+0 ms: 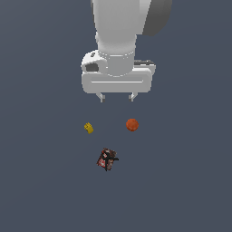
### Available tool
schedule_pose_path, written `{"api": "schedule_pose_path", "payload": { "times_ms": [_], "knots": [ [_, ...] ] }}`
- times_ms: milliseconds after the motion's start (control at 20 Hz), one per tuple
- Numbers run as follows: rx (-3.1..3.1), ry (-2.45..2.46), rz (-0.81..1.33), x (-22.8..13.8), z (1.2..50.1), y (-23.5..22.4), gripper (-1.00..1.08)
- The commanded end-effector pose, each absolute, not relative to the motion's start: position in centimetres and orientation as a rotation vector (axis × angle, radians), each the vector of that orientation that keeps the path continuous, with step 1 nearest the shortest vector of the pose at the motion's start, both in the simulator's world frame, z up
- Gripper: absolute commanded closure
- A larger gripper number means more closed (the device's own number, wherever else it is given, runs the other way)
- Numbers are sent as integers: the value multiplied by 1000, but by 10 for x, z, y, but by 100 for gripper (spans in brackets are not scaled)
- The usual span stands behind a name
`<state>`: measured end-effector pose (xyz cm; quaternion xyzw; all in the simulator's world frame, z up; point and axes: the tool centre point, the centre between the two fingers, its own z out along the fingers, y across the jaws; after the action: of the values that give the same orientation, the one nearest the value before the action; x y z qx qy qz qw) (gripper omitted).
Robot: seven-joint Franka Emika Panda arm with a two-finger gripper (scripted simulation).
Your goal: Pick up a designated object from a clutter of objects.
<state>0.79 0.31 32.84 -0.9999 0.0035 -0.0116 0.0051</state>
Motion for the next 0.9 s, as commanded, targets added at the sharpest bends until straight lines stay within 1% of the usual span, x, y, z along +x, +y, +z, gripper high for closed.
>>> {"api": "schedule_pose_path", "payload": {
  "times_ms": [0, 500, 850],
  "knots": [
    [-3131, 11, -36, 8, 328, 3, -92],
    [-3108, 57, -97, 15, 349, -6, -92],
    [-3112, 32, -93, 15, 342, -10, -92]
  ]
}}
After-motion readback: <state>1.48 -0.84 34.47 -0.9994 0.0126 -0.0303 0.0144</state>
